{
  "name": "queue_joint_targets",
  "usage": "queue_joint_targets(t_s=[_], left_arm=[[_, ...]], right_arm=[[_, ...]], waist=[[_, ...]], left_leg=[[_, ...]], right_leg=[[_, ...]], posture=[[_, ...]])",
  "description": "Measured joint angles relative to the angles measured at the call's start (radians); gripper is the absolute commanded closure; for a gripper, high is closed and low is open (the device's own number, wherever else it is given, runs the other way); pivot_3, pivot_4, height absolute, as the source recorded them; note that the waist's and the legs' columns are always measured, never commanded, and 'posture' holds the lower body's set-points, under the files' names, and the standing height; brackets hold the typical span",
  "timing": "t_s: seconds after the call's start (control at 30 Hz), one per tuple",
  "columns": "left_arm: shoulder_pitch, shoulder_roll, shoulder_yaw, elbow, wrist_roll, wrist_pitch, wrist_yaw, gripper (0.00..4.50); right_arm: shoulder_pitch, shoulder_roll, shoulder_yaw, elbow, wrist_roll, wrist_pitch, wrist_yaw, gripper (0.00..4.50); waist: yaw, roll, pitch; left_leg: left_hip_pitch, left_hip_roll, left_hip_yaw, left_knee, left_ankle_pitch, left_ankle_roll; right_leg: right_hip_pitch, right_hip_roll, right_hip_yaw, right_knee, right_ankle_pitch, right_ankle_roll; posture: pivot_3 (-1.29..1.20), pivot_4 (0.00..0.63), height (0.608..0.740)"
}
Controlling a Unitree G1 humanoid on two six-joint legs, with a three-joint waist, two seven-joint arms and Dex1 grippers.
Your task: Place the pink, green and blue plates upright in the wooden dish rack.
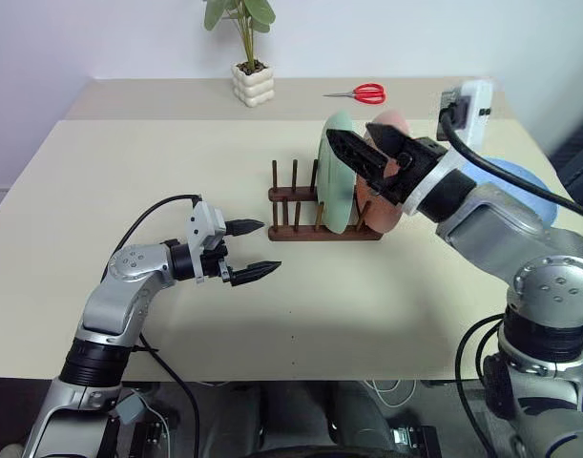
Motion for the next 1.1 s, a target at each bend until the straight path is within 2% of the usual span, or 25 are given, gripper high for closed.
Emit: queue_joint_targets(t_s=[0.07,0.2,0.3,0.4,0.5,0.6,0.7,0.8,0.87,1.1], left_arm=[[0.000,-0.001,-0.001,0.000,0.000,0.000,0.000,0.00],[0.000,-0.003,-0.004,-0.002,0.000,0.002,0.000,0.00],[0.006,0.004,-0.007,-0.002,0.000,0.003,-0.003,0.00],[0.004,0.005,-0.019,-0.009,-0.001,0.005,-0.022,0.00],[0.002,0.005,-0.029,-0.018,0.000,0.007,-0.038,0.00],[-0.001,-0.001,-0.059,-0.027,0.000,0.009,-0.051,0.00],[-0.006,-0.015,-0.089,-0.038,-0.001,0.021,-0.064,0.00],[-0.012,-0.030,-0.103,-0.051,-0.001,0.028,-0.066,0.00],[-0.018,-0.032,-0.104,-0.054,-0.001,0.029,-0.066,0.00],[-0.022,-0.033,-0.106,-0.059,-0.001,0.036,-0.066,0.00]], right_arm=[[-0.022,-0.063,-0.011,-0.020,-0.017,-0.001,0.037,0.03],[-0.013,-0.295,-0.135,-0.053,-0.124,-0.038,0.190,0.03],[0.148,-0.454,-0.281,0.006,-0.261,-0.072,0.355,0.03],[0.364,-0.534,-0.415,0.099,-0.412,-0.125,0.540,0.03],[0.528,-0.557,-0.449,0.161,-0.562,-0.188,0.674,0.03],[0.618,-0.569,-0.394,0.243,-0.713,-0.271,0.746,0.03],[0.599,-0.555,-0.271,0.390,-0.838,-0.342,0.764,0.03],[0.525,-0.534,-0.109,0.553,-0.979,-0.429,0.769,0.03],[0.423,-0.501,-0.010,0.705,-1.068,-0.519,0.786,0.03],[0.167,-0.422,0.155,1.135,-1.276,-0.770,0.812,0.03]], waist=[[0.001,0.000,0.000],[0.013,0.000,0.000],[0.018,-0.001,0.000],[0.021,-0.001,0.000],[0.016,-0.001,0.000],[0.007,-0.001,0.000],[-0.002,-0.001,0.000],[-0.002,0.000,0.001],[-0.003,0.001,0.001],[0.001,0.002,0.001]], left_leg=[[0.000,0.000,0.000,0.000,0.000,0.000],[-0.002,-0.001,0.000,0.000,-0.001,0.001],[-0.001,-0.001,0.001,0.000,-0.002,0.004],[-0.001,-0.001,0.003,0.000,-0.002,0.004],[0.001,0.000,0.003,0.000,-0.002,0.004],[0.003,0.000,0.003,0.001,-0.002,0.004],[0.004,0.000,0.005,0.002,-0.002,0.004],[0.004,0.000,0.005,0.002,-0.001,0.004],[0.004,0.000,0.006,0.002,-0.001,0.004],[0.003,-0.001,0.005,0.001,-0.001,0.004]], right_leg=[[0.000,0.000,0.000,-0.001,0.000,0.000],[0.001,-0.001,-0.001,-0.004,0.000,0.000],[0.003,-0.001,0.000,-0.006,0.000,0.000],[0.003,-0.001,0.000,-0.006,0.000,0.000],[0.003,0.000,0.001,-0.004,0.000,0.000],[0.005,0.000,0.001,-0.003,0.000,0.000],[0.005,0.001,0.003,-0.003,-0.001,-0.001],[0.005,0.001,0.004,-0.003,-0.001,-0.001],[0.004,0.001,0.004,-0.003,0.000,0.000],[0.003,0.000,0.003,-0.003,0.000,0.000]], posture=[[0.00,0.150,0.740],[0.00,0.150,0.740],[0.00,0.150,0.740],[0.00,0.150,0.740],[0.00,0.150,0.740],[0.00,0.150,0.740],[0.00,0.150,0.740],[0.00,0.150,0.740],[0.00,0.150,0.740],[0.00,0.150,0.740]])
